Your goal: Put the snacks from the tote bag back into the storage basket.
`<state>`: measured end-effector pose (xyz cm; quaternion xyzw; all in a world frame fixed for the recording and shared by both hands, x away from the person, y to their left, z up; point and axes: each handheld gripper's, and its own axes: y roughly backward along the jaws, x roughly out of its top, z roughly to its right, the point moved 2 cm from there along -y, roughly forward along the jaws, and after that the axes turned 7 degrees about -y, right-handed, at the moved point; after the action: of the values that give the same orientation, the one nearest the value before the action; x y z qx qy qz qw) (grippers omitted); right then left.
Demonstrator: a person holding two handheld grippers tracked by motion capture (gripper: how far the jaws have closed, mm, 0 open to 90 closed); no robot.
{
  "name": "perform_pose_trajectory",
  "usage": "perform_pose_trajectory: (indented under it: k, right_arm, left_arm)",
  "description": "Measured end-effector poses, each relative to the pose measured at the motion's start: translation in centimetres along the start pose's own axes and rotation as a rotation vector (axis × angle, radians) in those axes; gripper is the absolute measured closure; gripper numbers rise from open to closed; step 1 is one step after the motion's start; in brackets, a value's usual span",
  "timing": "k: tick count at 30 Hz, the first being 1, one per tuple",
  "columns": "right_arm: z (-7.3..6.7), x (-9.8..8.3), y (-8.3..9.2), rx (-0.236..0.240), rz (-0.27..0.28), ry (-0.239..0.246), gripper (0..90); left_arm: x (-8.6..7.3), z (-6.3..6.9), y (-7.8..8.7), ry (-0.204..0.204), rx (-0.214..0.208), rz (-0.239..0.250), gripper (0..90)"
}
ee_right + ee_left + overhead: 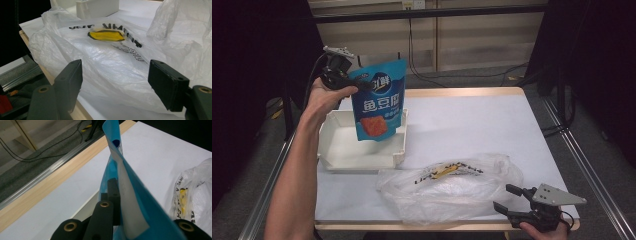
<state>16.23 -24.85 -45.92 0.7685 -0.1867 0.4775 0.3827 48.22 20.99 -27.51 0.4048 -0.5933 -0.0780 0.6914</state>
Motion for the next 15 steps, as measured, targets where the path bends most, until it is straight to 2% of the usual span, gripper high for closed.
perform_pose_trajectory:
  k: [5,9,15]
  right_arm:
    - [0.3,0.0,-0.1,-0.002,0.009,-0.015,27.9]
    - [0.6,0.0,-0.2,0.002,0.010,-0.027,27.5]
    - [0.5,0.0,-0.7,-0.003,-0.013,0.000,27.4]
  left_arm:
    - [-0.6,0.2,-1.4,-0.014,0.000,-0.015,90.0]
    - [-0.9,-0.1,-2.4,-0.009,-0.007,-0.017,90.0]
    - [-1.0,-0.7,-2.9,-0.009,-0.005,-0.011,90.0]
